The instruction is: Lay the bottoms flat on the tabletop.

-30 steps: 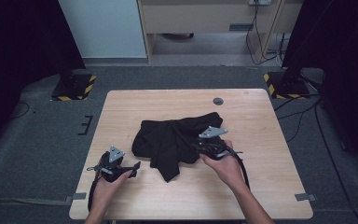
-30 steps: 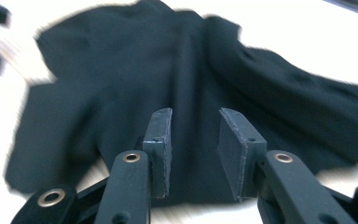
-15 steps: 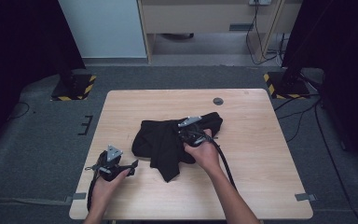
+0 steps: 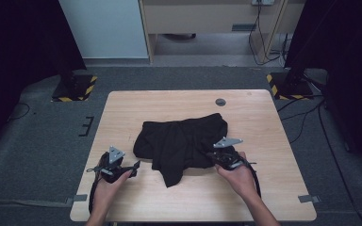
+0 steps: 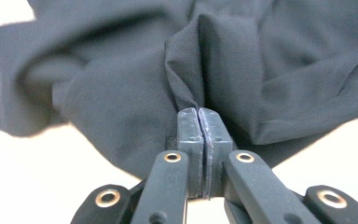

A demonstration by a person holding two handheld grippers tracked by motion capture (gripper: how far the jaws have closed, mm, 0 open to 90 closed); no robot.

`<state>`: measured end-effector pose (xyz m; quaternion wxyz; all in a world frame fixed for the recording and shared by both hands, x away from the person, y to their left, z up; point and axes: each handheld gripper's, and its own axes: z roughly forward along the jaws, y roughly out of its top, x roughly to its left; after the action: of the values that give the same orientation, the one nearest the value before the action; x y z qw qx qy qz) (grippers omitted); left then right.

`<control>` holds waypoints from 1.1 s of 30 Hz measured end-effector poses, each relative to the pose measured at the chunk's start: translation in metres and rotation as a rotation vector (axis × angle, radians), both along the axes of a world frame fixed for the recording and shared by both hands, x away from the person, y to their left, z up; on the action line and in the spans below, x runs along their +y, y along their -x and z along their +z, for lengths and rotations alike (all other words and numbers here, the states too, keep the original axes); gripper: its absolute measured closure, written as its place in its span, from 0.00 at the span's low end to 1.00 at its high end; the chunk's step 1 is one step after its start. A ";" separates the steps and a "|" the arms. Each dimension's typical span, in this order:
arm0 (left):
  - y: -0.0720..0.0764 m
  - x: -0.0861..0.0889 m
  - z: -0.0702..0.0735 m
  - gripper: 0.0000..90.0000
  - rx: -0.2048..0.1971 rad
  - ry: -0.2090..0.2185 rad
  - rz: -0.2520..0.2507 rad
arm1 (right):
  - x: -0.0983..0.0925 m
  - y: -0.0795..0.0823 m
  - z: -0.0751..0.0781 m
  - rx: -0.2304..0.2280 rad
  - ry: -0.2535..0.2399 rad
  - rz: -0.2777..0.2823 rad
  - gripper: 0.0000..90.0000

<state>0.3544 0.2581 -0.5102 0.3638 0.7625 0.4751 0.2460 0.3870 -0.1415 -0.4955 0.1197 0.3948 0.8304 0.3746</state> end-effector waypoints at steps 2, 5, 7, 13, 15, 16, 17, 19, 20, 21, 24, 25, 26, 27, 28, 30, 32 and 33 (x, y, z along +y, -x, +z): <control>-0.003 -0.007 0.004 0.15 -0.007 0.015 -0.021 | -0.018 0.012 -0.001 -0.012 -0.049 -0.015 0.75; -0.016 -0.024 0.012 0.16 -0.016 0.015 -0.050 | -0.032 0.021 0.005 -0.029 -0.077 -0.025 0.57; -0.021 -0.030 0.014 0.16 -0.014 0.015 -0.060 | -0.036 0.023 0.007 -0.033 -0.087 -0.024 0.54; -0.065 -0.073 0.025 0.17 -0.006 0.066 -0.083 | -0.053 0.015 0.030 -0.099 -0.097 -0.088 0.50; -0.070 -0.080 0.025 0.18 -0.003 0.055 -0.090 | -0.053 0.011 0.032 -0.100 -0.105 -0.091 0.50; -0.074 -0.087 0.025 0.18 0.004 0.057 -0.095 | -0.050 0.003 0.034 -0.114 -0.108 -0.114 0.50; -0.079 -0.094 0.024 0.18 0.018 0.075 -0.100 | -0.050 0.003 0.034 -0.114 -0.108 -0.114 0.50; -0.088 -0.106 0.020 0.18 0.040 0.081 -0.102 | -0.047 -0.007 0.033 -0.111 -0.101 -0.133 0.50; -0.095 -0.115 0.014 0.18 0.046 0.026 -0.092 | -0.044 -0.011 0.030 -0.100 -0.090 -0.142 0.50; -0.095 -0.115 0.014 0.19 0.046 0.026 -0.092 | -0.043 -0.012 0.028 -0.095 -0.091 -0.139 0.49; -0.100 -0.123 0.004 0.33 0.081 -0.003 -0.103 | -0.042 -0.012 0.025 -0.096 -0.088 -0.137 0.50; -0.100 -0.124 0.002 0.56 0.086 -0.005 -0.107 | -0.043 -0.011 0.023 -0.093 -0.089 -0.139 0.50; -0.097 -0.122 0.004 0.68 0.063 0.011 -0.111 | -0.044 -0.011 0.023 -0.090 -0.092 -0.143 0.50; -0.095 -0.121 0.005 0.79 0.069 0.028 -0.116 | -0.045 -0.011 0.023 -0.091 -0.091 -0.145 0.51; -0.095 -0.121 0.005 0.88 0.069 0.028 -0.116 | -0.046 -0.012 0.023 -0.090 -0.093 -0.147 0.51; -0.087 -0.119 0.011 0.96 0.055 0.040 -0.135 | -0.048 -0.013 0.023 -0.091 -0.089 -0.148 0.51; -0.073 -0.115 0.017 0.97 0.036 0.037 -0.169 | -0.050 -0.015 0.025 -0.094 -0.082 -0.154 0.51; -0.056 -0.110 0.021 0.97 0.027 0.044 -0.194 | -0.051 -0.017 0.026 -0.096 -0.074 -0.162 0.52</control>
<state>0.4103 0.1478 -0.4892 0.3960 0.8000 0.4093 0.1890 0.4042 -0.1926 -0.4694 0.1747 0.4462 0.7748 0.4124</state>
